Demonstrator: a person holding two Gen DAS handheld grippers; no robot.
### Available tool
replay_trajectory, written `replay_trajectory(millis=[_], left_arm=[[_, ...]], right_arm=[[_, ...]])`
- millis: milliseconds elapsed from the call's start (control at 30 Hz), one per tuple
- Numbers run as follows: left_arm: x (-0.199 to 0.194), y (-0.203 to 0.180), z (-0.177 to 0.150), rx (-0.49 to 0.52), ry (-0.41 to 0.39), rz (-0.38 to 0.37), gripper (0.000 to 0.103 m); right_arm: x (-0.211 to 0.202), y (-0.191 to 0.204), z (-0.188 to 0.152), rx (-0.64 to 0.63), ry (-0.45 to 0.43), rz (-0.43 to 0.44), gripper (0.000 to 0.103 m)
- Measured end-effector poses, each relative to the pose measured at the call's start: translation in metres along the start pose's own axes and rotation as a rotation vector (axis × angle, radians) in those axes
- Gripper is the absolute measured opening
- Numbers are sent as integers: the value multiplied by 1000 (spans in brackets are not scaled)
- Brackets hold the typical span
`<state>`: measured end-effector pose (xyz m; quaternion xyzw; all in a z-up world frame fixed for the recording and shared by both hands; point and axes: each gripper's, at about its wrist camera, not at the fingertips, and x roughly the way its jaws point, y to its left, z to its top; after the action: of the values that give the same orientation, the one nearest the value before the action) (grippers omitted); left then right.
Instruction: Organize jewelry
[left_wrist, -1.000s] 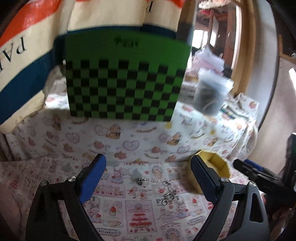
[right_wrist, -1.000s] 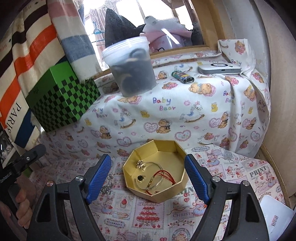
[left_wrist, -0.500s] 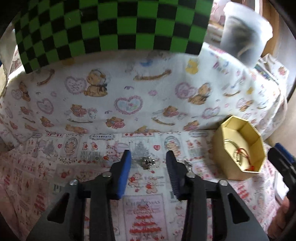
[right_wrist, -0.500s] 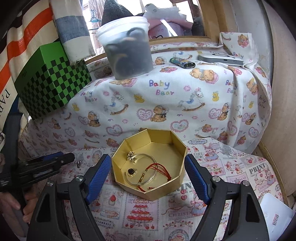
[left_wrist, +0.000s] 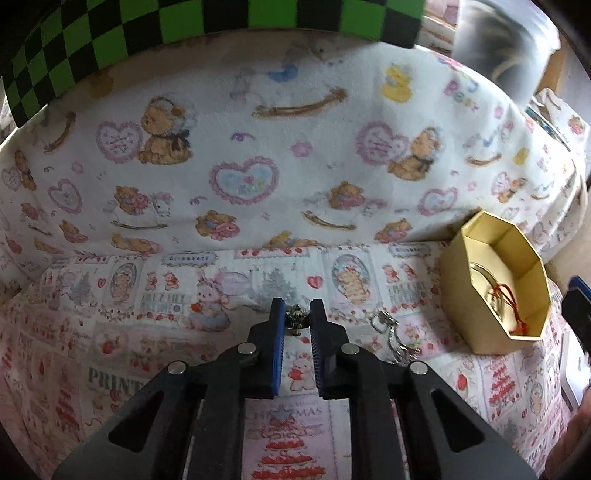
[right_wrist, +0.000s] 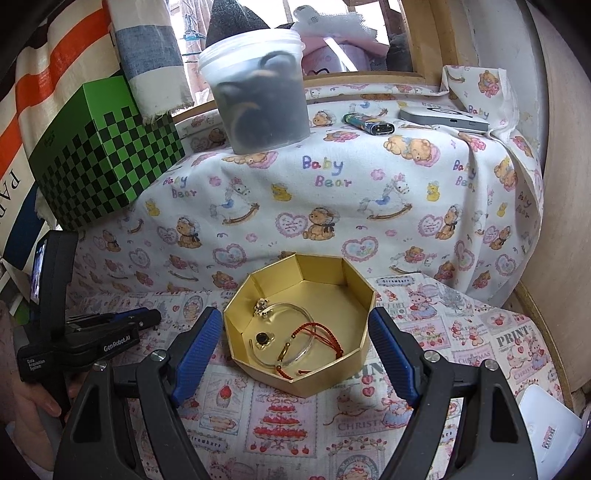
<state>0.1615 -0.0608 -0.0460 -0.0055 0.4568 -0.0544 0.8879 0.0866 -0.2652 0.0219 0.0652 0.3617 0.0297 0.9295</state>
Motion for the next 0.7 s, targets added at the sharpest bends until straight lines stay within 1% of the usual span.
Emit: replay_trajectory(millis=[67, 133, 267, 333, 400, 433, 500, 633, 667, 700], left_arm=[[-6, 0, -3, 0, -12, 3, 12], [-16, 3, -7, -4, -19, -23, 12], [-45, 4, -20, 15, -57, -37, 12], [-61, 8, -30, 2, -54, -41, 12], [-78, 11, -42, -32, -56, -78, 12], [-85, 11, -47, -33, -75, -84, 12], [-94, 12, -50, -28, -100, -54, 12], [-107, 25, -49, -55, -135, -56, 12], [-109, 28, -49, -57, -146, -53, 12], [-108, 31, -48, -59, -153, -48, 12]], right_arm=[[0, 0, 0, 5, 7, 11, 83], [0, 0, 0, 9, 10, 17, 83], [-6, 4, 0, 3, 3, 41, 83], [-9, 8, 0, -3, 4, 57, 83], [-12, 12, -1, 1, 16, 93, 83], [-14, 15, -2, 9, 25, 135, 83], [-18, 22, -4, 11, 34, 188, 83], [-21, 47, -12, -58, 58, 237, 83], [-19, 56, -15, -88, 72, 251, 82], [-18, 62, -18, -100, 83, 265, 78]])
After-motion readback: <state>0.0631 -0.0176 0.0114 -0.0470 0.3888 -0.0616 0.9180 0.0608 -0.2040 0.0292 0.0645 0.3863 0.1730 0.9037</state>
